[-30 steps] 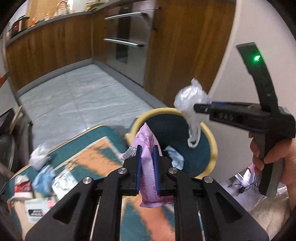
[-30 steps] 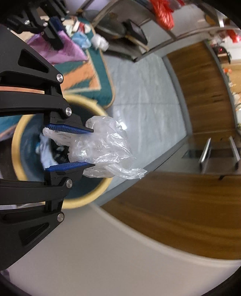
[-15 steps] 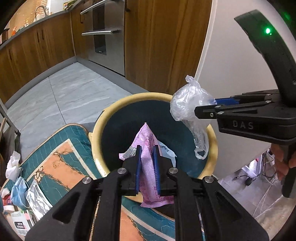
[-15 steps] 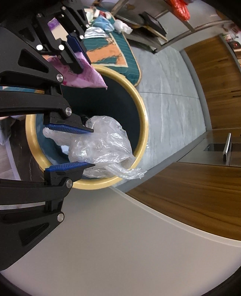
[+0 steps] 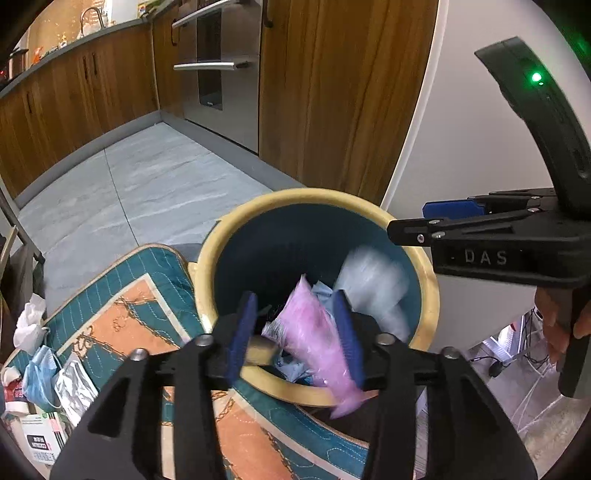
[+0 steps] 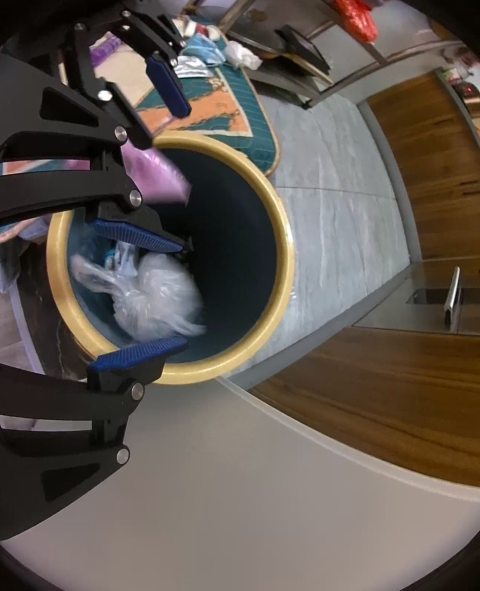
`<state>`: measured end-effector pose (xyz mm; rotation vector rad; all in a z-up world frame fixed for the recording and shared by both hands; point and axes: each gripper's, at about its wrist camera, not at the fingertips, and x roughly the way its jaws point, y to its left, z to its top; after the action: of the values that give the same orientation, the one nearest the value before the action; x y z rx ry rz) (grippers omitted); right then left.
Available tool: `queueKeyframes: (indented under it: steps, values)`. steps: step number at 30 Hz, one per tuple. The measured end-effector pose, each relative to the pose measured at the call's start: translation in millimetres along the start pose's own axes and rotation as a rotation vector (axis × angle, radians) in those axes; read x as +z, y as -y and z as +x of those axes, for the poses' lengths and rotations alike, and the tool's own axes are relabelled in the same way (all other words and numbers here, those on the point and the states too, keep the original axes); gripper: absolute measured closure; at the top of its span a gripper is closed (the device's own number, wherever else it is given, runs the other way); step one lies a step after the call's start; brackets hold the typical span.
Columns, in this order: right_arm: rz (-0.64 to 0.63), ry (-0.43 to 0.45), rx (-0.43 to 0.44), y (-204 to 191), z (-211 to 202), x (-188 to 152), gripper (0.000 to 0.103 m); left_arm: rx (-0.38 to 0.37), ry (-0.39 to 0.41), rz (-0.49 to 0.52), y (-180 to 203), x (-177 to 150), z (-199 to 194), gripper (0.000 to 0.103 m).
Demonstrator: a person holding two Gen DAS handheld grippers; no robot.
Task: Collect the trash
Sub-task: 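Carry the clear bag and pink wrapper over the bin and open both grippers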
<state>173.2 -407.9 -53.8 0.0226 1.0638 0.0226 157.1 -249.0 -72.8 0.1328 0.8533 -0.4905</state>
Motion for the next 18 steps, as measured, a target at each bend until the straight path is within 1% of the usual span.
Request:
queueKeyframes:
  steps: [3,6,8,9,10,11,12,13,16,18]
  values:
    - [0.011,0.011,-0.005,-0.6,-4.7,1.1,0.048,0.000,0.012,-0.008,-2.4,0.1,-10.3,0.056]
    - [0.006,0.030,-0.011,-4.9,-11.2,1.0,0.043,0.012,0.031,-0.004,-4.3,-1.2,-23.4,0.051]
    - [0.007,0.044,-0.009,-7.6,-16.6,0.3,0.042,0.020,0.039,-0.002,-5.2,-2.2,-31.9,0.050]
    - [0.009,0.049,-0.005,-8.2,-18.3,0.1,0.039,0.026,0.040,0.001,-6.4,-3.8,-36.6,0.050]
    - [0.010,0.057,-0.003,-9.7,-20.6,-0.7,0.029,0.034,0.042,0.004,-7.8,-5.6,-41.3,0.048]
    - [0.011,0.065,-0.004,-11.0,-23.2,-1.8,0.023,0.043,0.045,0.006,-10.1,-8.0,-47.6,0.046]
    - [0.008,0.081,-0.003,-13.1,-27.2,-3.0,0.019,0.052,0.049,0.005,-12.6,-10.0,-53.5,0.042]
    - [0.003,0.094,0.001,-14.8,-30.7,-3.9,0.016,0.063,0.054,0.006,-15.0,-12.3,-59.2,0.037]
    - [-0.015,0.128,0.018,-24.0,-43.3,-7.0,0.011,0.098,0.067,-0.003,-26.7,-20.7,-78.4,0.029]
    - [-0.019,0.153,0.032,-30.3,-51.7,-7.8,0.010,0.128,0.076,-0.017,-35.8,-27.1,-91.8,0.024]
